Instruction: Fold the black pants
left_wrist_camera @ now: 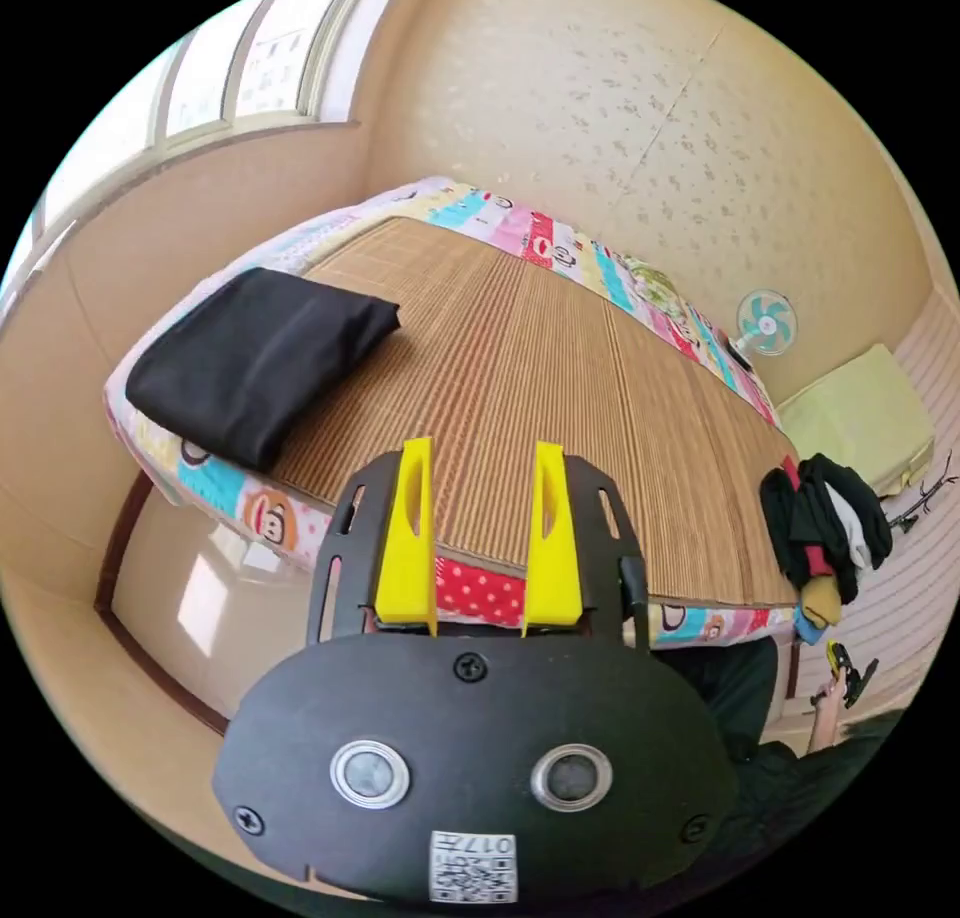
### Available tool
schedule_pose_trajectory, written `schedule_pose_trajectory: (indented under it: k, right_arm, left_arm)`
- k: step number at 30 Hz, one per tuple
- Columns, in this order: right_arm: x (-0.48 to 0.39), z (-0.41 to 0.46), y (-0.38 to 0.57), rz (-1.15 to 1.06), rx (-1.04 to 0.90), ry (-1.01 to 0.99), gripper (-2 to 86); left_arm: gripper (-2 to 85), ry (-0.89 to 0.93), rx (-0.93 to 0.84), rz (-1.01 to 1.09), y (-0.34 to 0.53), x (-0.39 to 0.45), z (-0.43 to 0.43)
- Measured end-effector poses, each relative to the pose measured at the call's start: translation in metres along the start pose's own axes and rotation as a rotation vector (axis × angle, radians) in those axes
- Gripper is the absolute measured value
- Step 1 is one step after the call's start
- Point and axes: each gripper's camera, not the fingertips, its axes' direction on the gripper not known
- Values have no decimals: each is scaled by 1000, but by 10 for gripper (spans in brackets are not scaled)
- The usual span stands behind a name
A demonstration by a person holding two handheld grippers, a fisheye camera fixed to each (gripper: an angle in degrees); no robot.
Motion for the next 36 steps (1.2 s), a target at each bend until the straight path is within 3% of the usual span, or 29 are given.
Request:
schedule_pose_trajectory:
  k: [4,8,9,11,17,20,24,28,36]
  right_arm:
    - [-18,-24,6,-26,15,3,28]
    - [-42,-38,-2,-21,55,-67,24]
    - [-53,-37,-2,-36,54,-86,23]
    - [-74,-32,1,-81,37,-90,22]
    - [-146,24,21,-253,-89,-79,22]
    - [-184,60,27,-296,-174,-166,23]
    - [-232,94,47,-346,-232,-304,25]
    - [-265,132,76,-341,-351,-456,25]
    - [-289,161,124,-389,-510,-517,27]
  left_arm:
    - [142,-274,42,-43,-96,-56,13]
    - [108,-304,-245,-242,-132,-128,112]
    - [80,-383,-107,-249,-119,-120,110]
    - [44,-381,-34,-259,-105,-105,110]
    - [-1,149,-53,-279,-38,-78,104]
    - [-5,504,-110,-301,3,-58,102]
    - [-6,798,-178,-334,47,-29,95]
    - [-7,946,-272,-352,70,0,100]
    - [-6,1075,-420,-306,91,66,112]
